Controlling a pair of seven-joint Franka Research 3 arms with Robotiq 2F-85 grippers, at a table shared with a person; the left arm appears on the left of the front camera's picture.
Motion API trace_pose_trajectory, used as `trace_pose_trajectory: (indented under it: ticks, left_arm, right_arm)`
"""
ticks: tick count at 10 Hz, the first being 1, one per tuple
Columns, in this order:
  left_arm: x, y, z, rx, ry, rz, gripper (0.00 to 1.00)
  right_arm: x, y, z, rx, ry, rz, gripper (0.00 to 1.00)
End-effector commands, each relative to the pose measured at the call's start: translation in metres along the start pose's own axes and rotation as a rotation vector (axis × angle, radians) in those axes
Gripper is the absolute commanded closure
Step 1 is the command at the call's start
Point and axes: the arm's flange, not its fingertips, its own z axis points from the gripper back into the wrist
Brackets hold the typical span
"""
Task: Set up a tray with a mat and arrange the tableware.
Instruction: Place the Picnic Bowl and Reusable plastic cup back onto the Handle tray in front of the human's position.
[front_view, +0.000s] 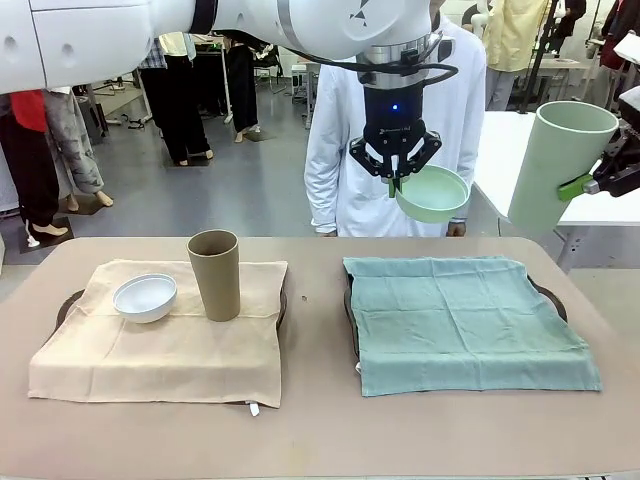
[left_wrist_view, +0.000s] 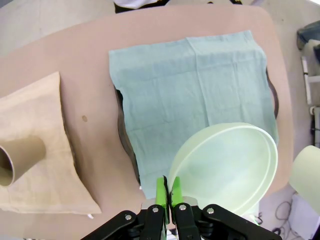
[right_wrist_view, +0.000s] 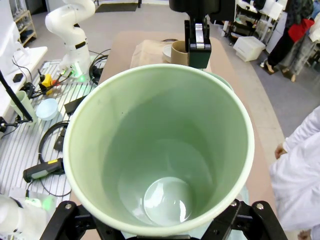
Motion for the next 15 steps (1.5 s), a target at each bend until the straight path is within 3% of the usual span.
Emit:
trace_pose_trajectory:
  ticks: [1,4,8,12,15]
  left_arm:
    - [0.002,0.006,-0.018,-0.003,0.019,-0.001,0.96]
    - [0.002,0.027,-0.079,0.015,0.062,-0.019,0.96]
    - [0.004,0.039,-0.130,-0.064,0.076,0.003,0.96]
    - [0.007,0.040,-0.157,-0.054,0.148,0.043,0.96]
    - [0.010,0.034,-0.151,-0.062,0.105,0.035,0.96]
  right_arm:
    - [-0.032,-0.013,-0.014,0.037,-0.041,0.038,0.15]
    - [-0.086,-0.033,-0.045,0.057,-0.038,0.069,0.15]
    - [-0.136,-0.044,-0.081,0.092,-0.027,0.075,0.15]
    - [-0.149,-0.048,-0.095,0.106,-0.039,0.032,0.15]
    - [-0.154,-0.042,-0.098,0.139,-0.028,0.029,0.15]
